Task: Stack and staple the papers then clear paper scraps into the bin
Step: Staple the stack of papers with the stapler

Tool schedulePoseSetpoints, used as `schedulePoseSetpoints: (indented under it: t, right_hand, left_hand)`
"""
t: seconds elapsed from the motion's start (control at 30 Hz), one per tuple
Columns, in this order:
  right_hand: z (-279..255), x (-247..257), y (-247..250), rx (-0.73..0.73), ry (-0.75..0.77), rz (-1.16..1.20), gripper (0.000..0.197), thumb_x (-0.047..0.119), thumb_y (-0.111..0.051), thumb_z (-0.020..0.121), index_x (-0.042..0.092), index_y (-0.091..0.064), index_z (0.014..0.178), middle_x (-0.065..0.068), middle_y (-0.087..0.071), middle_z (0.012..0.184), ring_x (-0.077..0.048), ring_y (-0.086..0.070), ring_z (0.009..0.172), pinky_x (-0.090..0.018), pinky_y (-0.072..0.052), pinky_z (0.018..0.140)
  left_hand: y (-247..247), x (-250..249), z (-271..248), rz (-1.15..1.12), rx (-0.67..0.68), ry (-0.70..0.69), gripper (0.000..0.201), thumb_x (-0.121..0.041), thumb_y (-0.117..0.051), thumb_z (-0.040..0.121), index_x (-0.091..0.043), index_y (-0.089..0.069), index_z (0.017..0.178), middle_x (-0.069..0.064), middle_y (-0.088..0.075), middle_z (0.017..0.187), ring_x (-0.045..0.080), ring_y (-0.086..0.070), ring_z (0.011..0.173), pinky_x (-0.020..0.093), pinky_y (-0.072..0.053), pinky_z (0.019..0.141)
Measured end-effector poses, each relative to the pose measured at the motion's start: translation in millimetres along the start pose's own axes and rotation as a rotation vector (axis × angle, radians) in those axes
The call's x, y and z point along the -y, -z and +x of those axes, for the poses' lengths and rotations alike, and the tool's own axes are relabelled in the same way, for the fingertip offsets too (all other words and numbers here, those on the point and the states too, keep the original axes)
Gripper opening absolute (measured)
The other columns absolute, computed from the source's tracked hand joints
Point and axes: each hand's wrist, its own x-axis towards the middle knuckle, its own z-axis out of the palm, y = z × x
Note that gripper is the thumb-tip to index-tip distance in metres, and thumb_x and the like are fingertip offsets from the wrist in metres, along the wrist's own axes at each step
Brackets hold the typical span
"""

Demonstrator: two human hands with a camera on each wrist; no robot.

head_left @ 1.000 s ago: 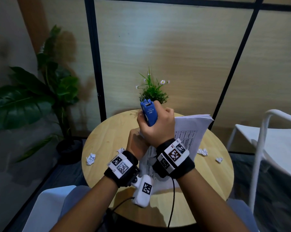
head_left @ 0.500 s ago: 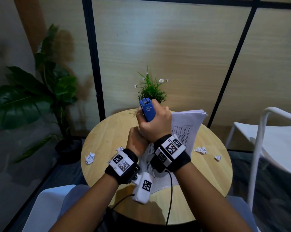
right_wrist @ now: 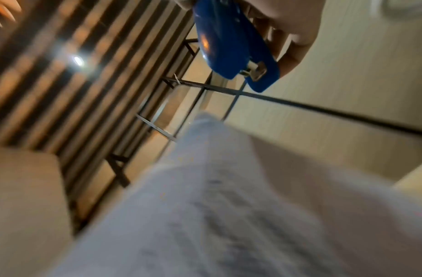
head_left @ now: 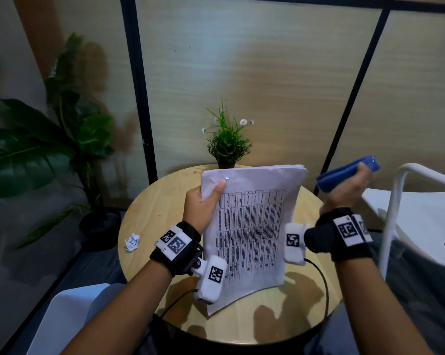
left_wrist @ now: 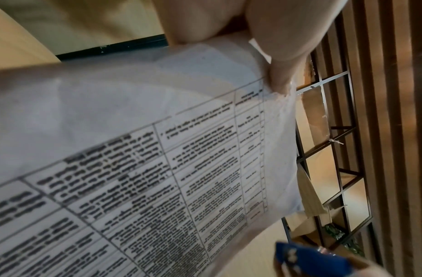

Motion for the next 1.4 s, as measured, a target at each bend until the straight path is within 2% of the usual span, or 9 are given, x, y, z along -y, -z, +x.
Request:
schedulePoseSetpoints:
  t: [0.13, 0.27, 0.43, 0.6, 0.7, 0.87, 1.03, 1.23, 1.4]
  right_hand:
    - [14, -50, 58, 0.121, 0.041, -0.726, 0.038, 0.027, -0.048, 0.094, -0.003, -0.045, 0.117, -0.024, -0.056, 0.115, -0.03, -0.055, 0.099, -0.027, -0.032, 0.077]
    - [17, -109, 111, 0.519, -0.15, -1.426, 0.051, 0.042, -0.058, 0.088, 0.0, -0.048, 0.114, -0.021, -0.062, 0.108, -0.03, -0.056, 0.083, -0.031, -0.037, 0.069]
    - [17, -144, 145, 0.649, -0.256, -1.712, 0.05, 0.044, -0.057, 0.088, 0.0, -0.053, 0.112, -0.006, -0.053, 0.078, -0.023, -0.049, 0.067, -0.027, -0.034, 0.053]
    - [20, -150, 148, 0.704, -0.2, -1.972, 0.074, 0.055, -0.05, 0.088, 0.003, -0.033, 0.138, -0.018, -0.046, 0.137, -0.033, -0.048, 0.124, -0.04, -0.043, 0.098]
    - [28, -124, 103, 0.543, -0.039, -1.479, 0.074, 0.072, -0.044, 0.078, 0.011, -0.052, 0.119, -0.016, -0.057, 0.119, -0.033, -0.056, 0.107, -0.039, -0.043, 0.084]
    - [20, -46, 21, 0.644, -0.211, -0.365, 0.043, 0.065, -0.045, 0.081, 0.027, -0.056, 0.098, 0.002, -0.059, 0.095, -0.011, -0.057, 0.078, -0.026, -0.043, 0.064]
    - [-6, -30, 14, 0.828, -0.168, -0.201, 0.077, 0.077, -0.07, 0.047, 0.019, -0.061, 0.097, 0.008, -0.07, 0.08, -0.004, -0.064, 0.065, -0.018, -0.05, 0.054]
    - [-39, -64, 66, 0.864, -0.232, -0.579, 0.026, 0.027, -0.074, 0.075, 0.011, -0.067, 0.094, -0.011, -0.073, 0.1, -0.017, -0.072, 0.085, -0.043, -0.057, 0.084]
    - [-54, -73, 103, 0.839, -0.385, -0.575, 0.018, 0.02, -0.069, 0.084, 0.008, -0.063, 0.095, -0.011, -0.071, 0.083, -0.024, -0.071, 0.069, -0.034, -0.057, 0.062]
  left_hand:
    - [1, 2, 4, -0.018, -0.012, -0.002, 0.028, -0.026, -0.06, 0.09, 0.0, -0.062, 0.081, 0.018, -0.056, 0.075, 0.023, -0.052, 0.071, 0.035, -0.043, 0.068]
    - [1, 2, 7, -0.013, -0.015, -0.021, 0.028, -0.027, -0.058, 0.09, -0.001, -0.06, 0.08, 0.017, -0.053, 0.074, 0.023, -0.049, 0.07, 0.034, -0.04, 0.068]
    - [5, -2, 8, -0.029, -0.008, -0.065, 0.046, -0.026, -0.058, 0.09, 0.018, -0.058, 0.079, 0.021, -0.057, 0.075, 0.027, -0.054, 0.07, 0.039, -0.046, 0.069]
    - [7, -13, 10, -0.033, -0.017, -0.071, 0.026, -0.021, -0.056, 0.092, -0.006, -0.064, 0.072, 0.017, -0.065, 0.075, 0.028, -0.063, 0.078, 0.043, -0.053, 0.076]
    - [8, -17, 14, -0.033, -0.01, -0.062, 0.023, -0.02, -0.056, 0.092, -0.007, -0.065, 0.075, 0.013, -0.067, 0.077, 0.028, -0.064, 0.08, 0.045, -0.054, 0.079]
    - [5, -21, 16, -0.039, 0.031, -0.076, 0.029, -0.019, -0.056, 0.092, 0.009, -0.064, 0.092, 0.02, -0.065, 0.085, 0.03, -0.063, 0.083, 0.049, -0.053, 0.081]
    - [3, -29, 22, -0.052, 0.003, -0.106, 0.026, -0.02, -0.057, 0.092, 0.001, -0.065, 0.079, 0.012, -0.068, 0.072, 0.023, -0.064, 0.074, 0.039, -0.054, 0.074]
    - [11, -67, 47, -0.142, -0.024, -0.102, 0.02, -0.02, -0.057, 0.092, -0.014, -0.065, 0.074, -0.004, -0.071, 0.068, 0.012, -0.067, 0.066, 0.029, -0.057, 0.07]
    - [13, -96, 81, -0.202, -0.011, -0.069, 0.018, -0.022, -0.058, 0.092, -0.012, -0.062, 0.078, 0.0, -0.071, 0.069, 0.014, -0.069, 0.064, 0.025, -0.057, 0.062]
